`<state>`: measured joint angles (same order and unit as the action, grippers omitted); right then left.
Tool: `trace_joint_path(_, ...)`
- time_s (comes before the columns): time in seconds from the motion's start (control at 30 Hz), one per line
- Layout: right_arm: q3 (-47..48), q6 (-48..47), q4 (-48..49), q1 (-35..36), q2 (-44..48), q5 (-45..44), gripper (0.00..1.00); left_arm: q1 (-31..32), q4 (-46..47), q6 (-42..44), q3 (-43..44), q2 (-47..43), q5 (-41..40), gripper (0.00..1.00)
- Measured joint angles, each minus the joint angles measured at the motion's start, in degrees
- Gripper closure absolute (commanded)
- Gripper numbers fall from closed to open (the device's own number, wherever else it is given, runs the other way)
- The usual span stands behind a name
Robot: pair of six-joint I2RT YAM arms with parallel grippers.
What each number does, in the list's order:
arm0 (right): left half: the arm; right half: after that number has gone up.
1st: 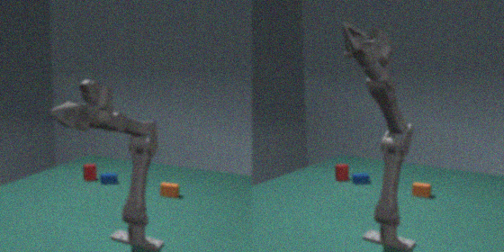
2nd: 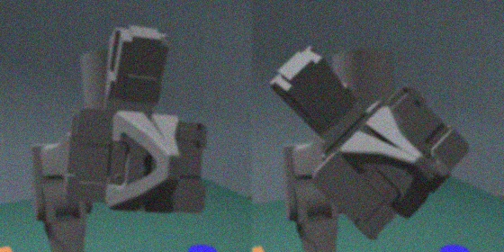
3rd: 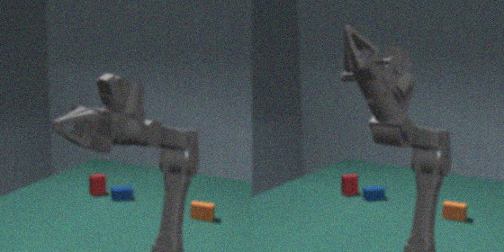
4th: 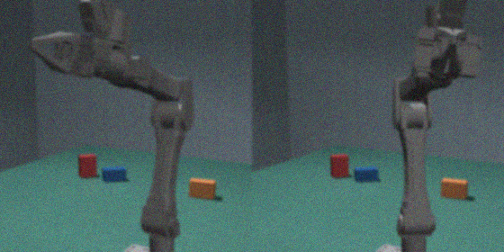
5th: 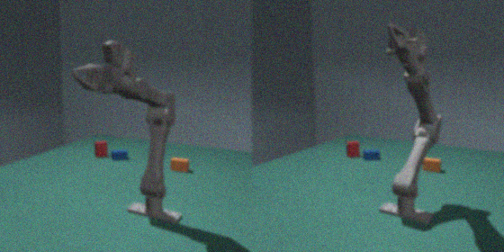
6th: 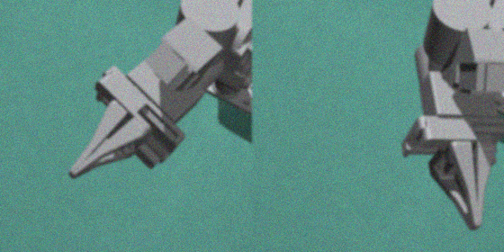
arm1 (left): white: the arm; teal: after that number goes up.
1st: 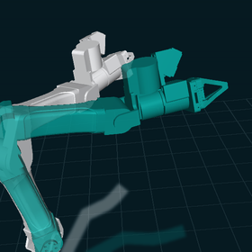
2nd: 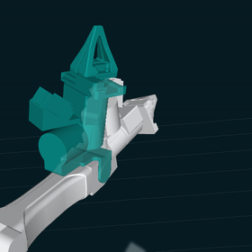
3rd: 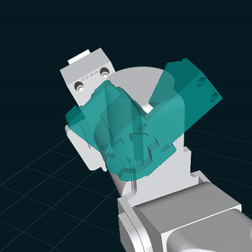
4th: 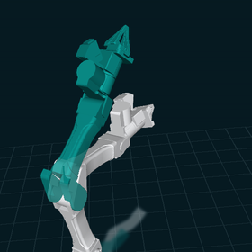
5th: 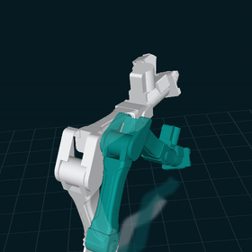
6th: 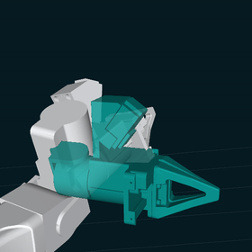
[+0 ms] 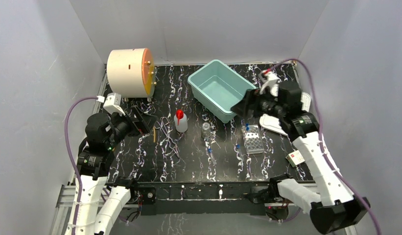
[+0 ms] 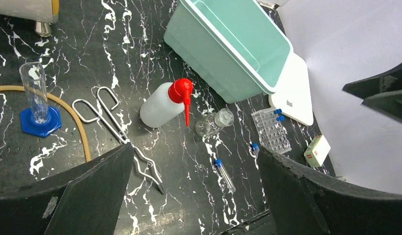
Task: Organize the chemistry lab equipment
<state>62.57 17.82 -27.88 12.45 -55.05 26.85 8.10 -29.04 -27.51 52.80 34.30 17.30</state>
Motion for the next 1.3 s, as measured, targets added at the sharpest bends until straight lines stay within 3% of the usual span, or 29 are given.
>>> trace_joint_path(0.17,1.1,0.0,0.1,18.4,-5.3,-9.5,0.11,0.0,-0.1,-0.2,-0.6,0.0,0.1,0.02)
trace_joint_path(0.37,1.7,0.3,-0.1,30.0,-11.0,-23.3,0.14,0.0,-1.6,-0.6,-0.7,-0.4,-1.1,0.02)
trace_joint_path(0.5,1.7,0.5,-0.8,33.7,-13.6,-31.2,0.19,0.0,-2.5,-0.7,-0.7,-0.6,-1.9,0.02)
trace_joint_path(0.8,-1.9,2.1,-2.2,37.9,-16.2,-39.7,0.44,0.0,-2.9,-1.5,-2.9,-0.7,-2.7,0.02)
trace_joint_path(1.1,-10.1,8.7,-2.2,45.6,-19.0,-40.7,0.43,0.0,-2.8,-2.3,-3.5,-0.1,-3.4,0.02)
trace_joint_path(1.3,-14.2,13.6,1.0,49.6,-24.9,-41.8,0.5,0.0,-2.8,-2.8,-3.7,0.2,-3.5,0.02)
